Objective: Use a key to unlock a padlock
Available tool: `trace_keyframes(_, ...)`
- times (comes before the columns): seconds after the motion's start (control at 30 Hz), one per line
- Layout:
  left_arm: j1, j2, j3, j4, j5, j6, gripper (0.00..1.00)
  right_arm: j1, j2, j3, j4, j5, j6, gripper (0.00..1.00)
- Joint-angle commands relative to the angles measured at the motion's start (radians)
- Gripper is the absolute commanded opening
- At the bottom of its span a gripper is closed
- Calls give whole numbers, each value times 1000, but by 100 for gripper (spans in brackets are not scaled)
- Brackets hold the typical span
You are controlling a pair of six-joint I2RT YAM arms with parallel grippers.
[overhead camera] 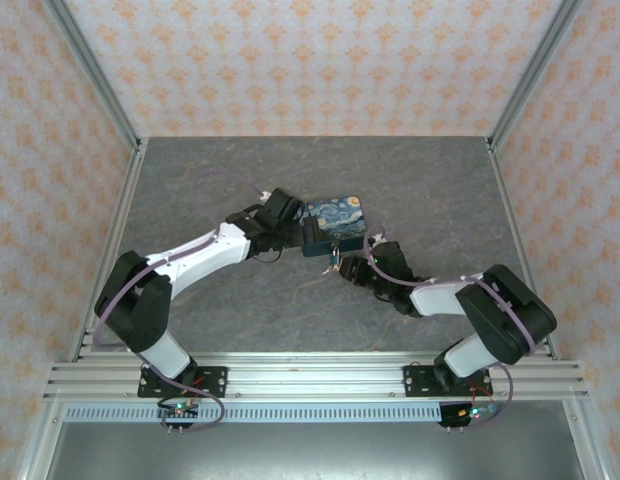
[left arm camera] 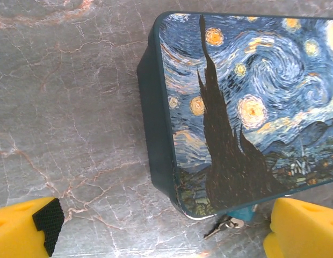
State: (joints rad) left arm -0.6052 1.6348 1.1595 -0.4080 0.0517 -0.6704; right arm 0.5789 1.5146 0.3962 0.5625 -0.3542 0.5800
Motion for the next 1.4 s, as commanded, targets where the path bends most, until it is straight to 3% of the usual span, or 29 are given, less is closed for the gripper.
trace_keyframes(0.0, 15, 32, 55, -70, -52, 59, 100, -7, 27, 36, 73, -16, -1, 44)
trace_keyframes(0.37, 19, 100, 78, -68, -52, 66, 100, -7, 121, 93, 76, -80, -20, 38)
trace_keyframes(0.9, 19, 128, 72, -42, -32, 51, 100, -5, 176, 108, 66, -80, -34, 29)
trace_keyframes(1.37, 19, 106, -1, 11, -13, 28, 100, -17, 168, 62, 140, -37, 44, 3)
